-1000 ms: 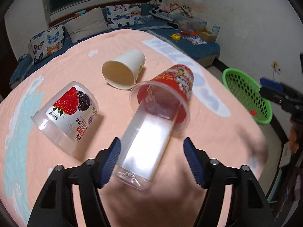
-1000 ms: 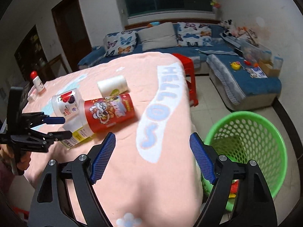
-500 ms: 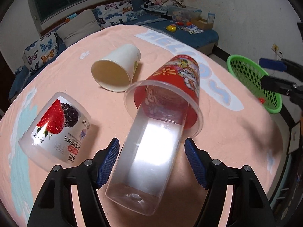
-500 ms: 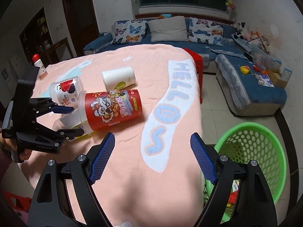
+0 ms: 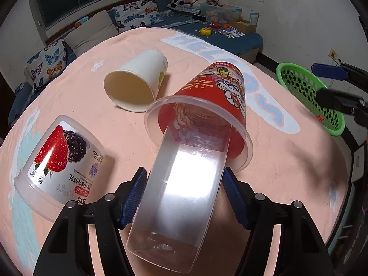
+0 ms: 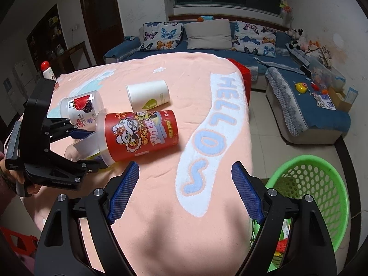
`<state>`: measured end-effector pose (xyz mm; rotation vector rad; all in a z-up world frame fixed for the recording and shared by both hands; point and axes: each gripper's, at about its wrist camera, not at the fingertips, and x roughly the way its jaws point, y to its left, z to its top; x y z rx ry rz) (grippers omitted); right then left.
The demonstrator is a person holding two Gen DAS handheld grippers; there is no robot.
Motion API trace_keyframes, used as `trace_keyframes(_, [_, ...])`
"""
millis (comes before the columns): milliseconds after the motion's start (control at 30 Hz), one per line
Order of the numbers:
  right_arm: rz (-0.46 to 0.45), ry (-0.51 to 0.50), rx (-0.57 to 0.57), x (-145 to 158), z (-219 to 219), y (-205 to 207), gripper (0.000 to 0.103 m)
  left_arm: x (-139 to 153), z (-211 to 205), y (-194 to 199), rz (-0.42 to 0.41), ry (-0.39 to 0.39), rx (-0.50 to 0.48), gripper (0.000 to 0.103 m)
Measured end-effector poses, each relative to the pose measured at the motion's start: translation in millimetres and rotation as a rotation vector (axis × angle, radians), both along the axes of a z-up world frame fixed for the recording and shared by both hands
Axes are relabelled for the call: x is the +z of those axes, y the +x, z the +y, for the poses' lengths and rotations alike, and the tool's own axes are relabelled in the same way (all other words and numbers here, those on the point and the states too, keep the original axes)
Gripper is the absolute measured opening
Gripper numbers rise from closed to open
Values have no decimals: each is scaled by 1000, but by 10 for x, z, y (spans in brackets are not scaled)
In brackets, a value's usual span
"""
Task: Collect trash
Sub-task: 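Grasp the clear plastic bottle with the left gripper, then grasp the red printed cup with the right gripper while the left gripper holds the bottle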
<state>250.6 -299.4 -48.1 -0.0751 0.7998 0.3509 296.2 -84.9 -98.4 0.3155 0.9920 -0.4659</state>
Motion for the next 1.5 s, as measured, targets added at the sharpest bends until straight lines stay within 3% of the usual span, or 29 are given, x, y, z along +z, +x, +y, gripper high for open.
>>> trace_keyframes(167, [-2,-8,14,-29,51,-16,82,17,-62,19,-11,9,-5,65])
trace_keyframes(467, [2,-47,72,-26,112,-9,82,83,39,-134,-34,-2,-5,55])
trace_keyframes(700, [-47,-263,289,-63,436,54,82,182,297,-375,-38,-18,24,55])
trace_keyframes(967, [-102,-528,611,-247,889,371,85,234,662,-641,-18,-41,54,55])
trace_keyframes(1267, [-74,-695,951,-488,1298,651,91,192,794,-724,14,-46,18,55])
trace_keyframes(1500, [-96,-761,1051,-713,1430,741,99,120,796,-688,37,-57,-7,55])
